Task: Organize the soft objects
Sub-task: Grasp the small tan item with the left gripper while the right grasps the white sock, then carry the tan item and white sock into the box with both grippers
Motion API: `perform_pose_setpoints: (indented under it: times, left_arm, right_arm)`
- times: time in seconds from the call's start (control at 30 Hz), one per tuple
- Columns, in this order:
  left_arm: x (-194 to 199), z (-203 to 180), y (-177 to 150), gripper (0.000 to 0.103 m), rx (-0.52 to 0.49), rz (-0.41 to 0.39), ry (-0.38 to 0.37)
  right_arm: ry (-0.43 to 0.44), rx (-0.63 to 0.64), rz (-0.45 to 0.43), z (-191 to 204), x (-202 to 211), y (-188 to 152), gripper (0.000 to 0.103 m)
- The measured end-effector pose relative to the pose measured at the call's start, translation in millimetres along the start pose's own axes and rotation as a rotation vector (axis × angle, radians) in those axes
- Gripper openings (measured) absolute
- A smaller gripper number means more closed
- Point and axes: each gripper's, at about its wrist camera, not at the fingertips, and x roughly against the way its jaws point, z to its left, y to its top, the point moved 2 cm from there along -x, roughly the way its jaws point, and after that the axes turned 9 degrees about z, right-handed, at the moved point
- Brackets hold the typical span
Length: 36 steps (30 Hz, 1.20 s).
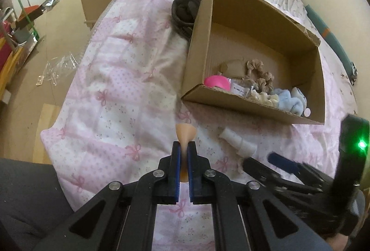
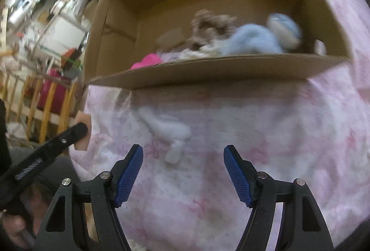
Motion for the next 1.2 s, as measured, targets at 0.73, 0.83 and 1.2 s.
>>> perform_pose_setpoints:
  times: [0.73, 0.83, 1.2]
  left_arm:
    - [-3.5, -5.2, -0.8, 0.005, -0.007, 0.006, 0.002]
    - [-0.9, -6.8, -1.4, 0.005, -0.012, -0.005, 0.0]
    - [8.9, -17.0, -6.0, 0.005, -0.066, -0.058, 0.017]
  right_arm:
    - [-0.033, 0.183, -0.016, 39.3, -10.2, 1.2, 0.032]
    - [-0.004, 0.196, -0.048, 40.4, 9.3, -9.5, 0.032]
    - [0.066, 0.124, -0.149, 12.8, 62.3, -25.6, 0.032]
